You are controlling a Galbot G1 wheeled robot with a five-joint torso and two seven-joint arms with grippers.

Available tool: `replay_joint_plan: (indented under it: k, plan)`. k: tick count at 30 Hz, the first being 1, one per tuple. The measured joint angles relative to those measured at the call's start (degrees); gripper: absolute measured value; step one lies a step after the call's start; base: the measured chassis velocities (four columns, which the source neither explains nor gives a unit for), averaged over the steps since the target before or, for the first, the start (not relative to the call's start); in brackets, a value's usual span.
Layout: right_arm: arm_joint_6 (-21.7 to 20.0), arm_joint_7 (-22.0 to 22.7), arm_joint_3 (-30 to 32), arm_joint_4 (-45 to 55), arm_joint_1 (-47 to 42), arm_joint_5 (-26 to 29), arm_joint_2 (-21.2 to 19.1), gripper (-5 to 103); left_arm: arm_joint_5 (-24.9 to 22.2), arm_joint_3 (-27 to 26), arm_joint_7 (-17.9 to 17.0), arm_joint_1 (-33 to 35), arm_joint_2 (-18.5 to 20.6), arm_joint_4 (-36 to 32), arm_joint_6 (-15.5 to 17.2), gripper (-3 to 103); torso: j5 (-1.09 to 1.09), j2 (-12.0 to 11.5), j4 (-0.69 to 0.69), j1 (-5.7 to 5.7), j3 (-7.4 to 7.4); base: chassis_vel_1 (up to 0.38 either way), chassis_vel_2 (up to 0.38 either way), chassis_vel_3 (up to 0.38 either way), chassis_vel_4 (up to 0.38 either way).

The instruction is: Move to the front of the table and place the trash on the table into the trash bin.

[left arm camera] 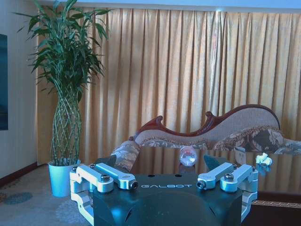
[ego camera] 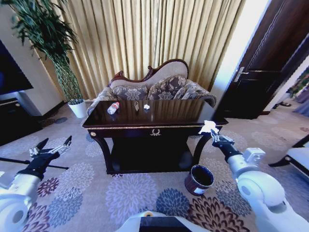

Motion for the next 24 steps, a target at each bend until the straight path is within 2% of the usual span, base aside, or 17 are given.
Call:
replay_joint_plan:
  k: [9, 13, 19, 21, 24]
  plan:
    - [-1.5, -2.2, -2.1, -17.6, -0.1, -2.0, 2.5, 0, -0.1, -0.1, 0.1, -0.3, 0.0, 0.0, -0.1, 100, 0.01, 0.0, -0.01, 0.07, 0.03, 0.000, 0.000, 0.000, 0.000]
    - [1.2, -3.3, -4.1, -32.3, 4.6, -5.2, 3.9, 0, -0.1, 0.0, 0.1, -0.3, -0.1, -0.1, -0.1, 100, 0.03, 0.0, -0.02, 0.02, 0.01, 0.000, 0.000, 0.000, 0.000]
    - [2.4, -3.7, -5.6, -40.5, 10.6, -1.9, 4.2, 0, -0.1, 0.1, 0.3, -0.3, -0.2, -0.3, -0.1, 100, 0.01, 0.0, 0.02, 0.03, 0.02, 0.000, 0.000, 0.000, 0.000]
    - [4.1, -3.7, -7.0, -45.6, 13.7, -2.6, 4.2, 0, 0.0, 0.4, 0.4, -0.3, -0.4, -0.4, -0.1, 100, 0.01, 0.0, 0.02, 0.04, 0.02, 0.000, 0.000, 0.000, 0.000]
    - [4.9, -3.7, -8.0, -47.8, 14.9, -3.2, 4.2, 0, 0.0, 0.6, 0.4, -0.4, -0.5, -0.4, -0.1, 100, 0.01, 0.0, 0.01, 0.03, 0.02, 0.000, 0.000, 0.000, 0.000]
